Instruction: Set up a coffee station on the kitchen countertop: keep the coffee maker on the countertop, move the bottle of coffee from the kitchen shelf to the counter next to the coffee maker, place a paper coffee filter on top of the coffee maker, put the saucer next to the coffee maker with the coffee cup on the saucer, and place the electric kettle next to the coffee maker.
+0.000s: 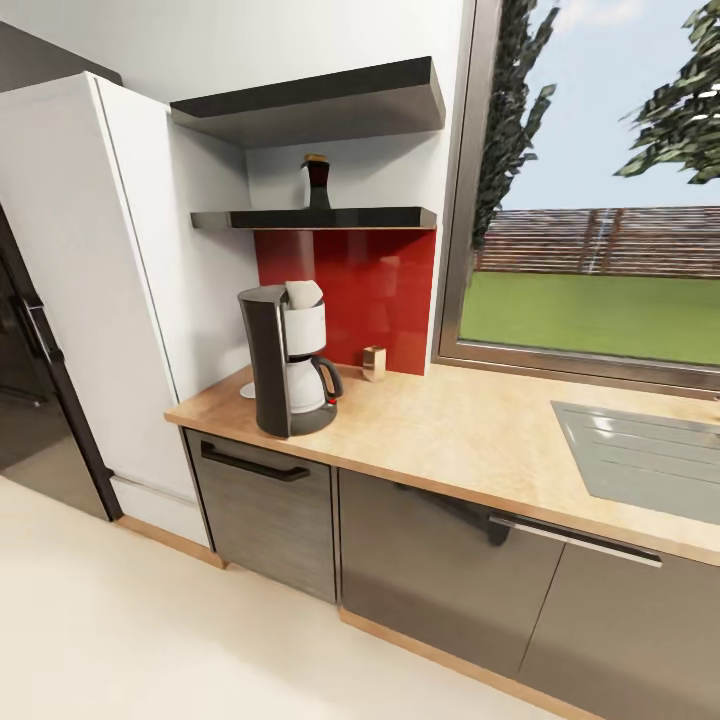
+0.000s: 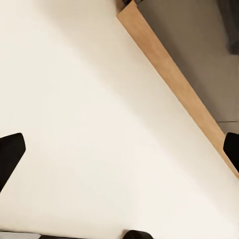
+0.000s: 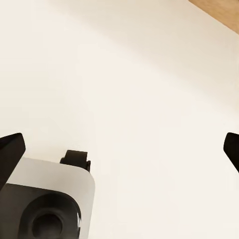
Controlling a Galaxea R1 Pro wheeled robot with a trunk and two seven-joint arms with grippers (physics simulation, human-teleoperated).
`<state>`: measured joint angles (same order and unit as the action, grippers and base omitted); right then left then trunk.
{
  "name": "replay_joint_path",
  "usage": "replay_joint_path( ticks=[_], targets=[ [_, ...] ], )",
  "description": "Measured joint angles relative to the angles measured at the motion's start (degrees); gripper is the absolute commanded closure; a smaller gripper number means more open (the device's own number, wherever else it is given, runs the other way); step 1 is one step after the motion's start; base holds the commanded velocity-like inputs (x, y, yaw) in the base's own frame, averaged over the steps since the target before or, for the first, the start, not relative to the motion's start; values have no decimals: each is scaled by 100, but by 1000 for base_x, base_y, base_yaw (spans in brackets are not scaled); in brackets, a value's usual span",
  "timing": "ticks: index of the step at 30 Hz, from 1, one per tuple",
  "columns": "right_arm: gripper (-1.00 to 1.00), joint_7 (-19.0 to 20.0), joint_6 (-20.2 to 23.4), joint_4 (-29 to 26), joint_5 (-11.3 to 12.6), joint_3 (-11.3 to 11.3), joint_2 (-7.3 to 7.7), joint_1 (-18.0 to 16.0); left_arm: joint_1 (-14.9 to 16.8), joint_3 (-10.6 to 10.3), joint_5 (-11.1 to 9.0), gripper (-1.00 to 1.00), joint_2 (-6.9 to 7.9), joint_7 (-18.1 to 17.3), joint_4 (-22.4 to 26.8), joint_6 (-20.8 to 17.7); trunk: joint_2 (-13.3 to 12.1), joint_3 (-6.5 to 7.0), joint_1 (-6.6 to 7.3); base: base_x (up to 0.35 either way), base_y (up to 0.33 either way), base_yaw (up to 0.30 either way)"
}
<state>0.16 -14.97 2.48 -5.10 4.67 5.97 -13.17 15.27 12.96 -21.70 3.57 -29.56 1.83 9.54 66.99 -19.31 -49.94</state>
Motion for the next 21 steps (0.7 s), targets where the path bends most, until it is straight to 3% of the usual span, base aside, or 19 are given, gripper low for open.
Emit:
replay_joint_path(
  ticks=[8,21],
  targets=[
    [-100,9,4,4,2,0,-5,0,1,-2,-5,-100,10,0,3,-22,0,0,1,32,36,0],
    [-100,20,10,27,10,-8,-192,0,-2,-9,-4,-100,41,0,11,-35,0,0,0,71,84,0]
  ],
)
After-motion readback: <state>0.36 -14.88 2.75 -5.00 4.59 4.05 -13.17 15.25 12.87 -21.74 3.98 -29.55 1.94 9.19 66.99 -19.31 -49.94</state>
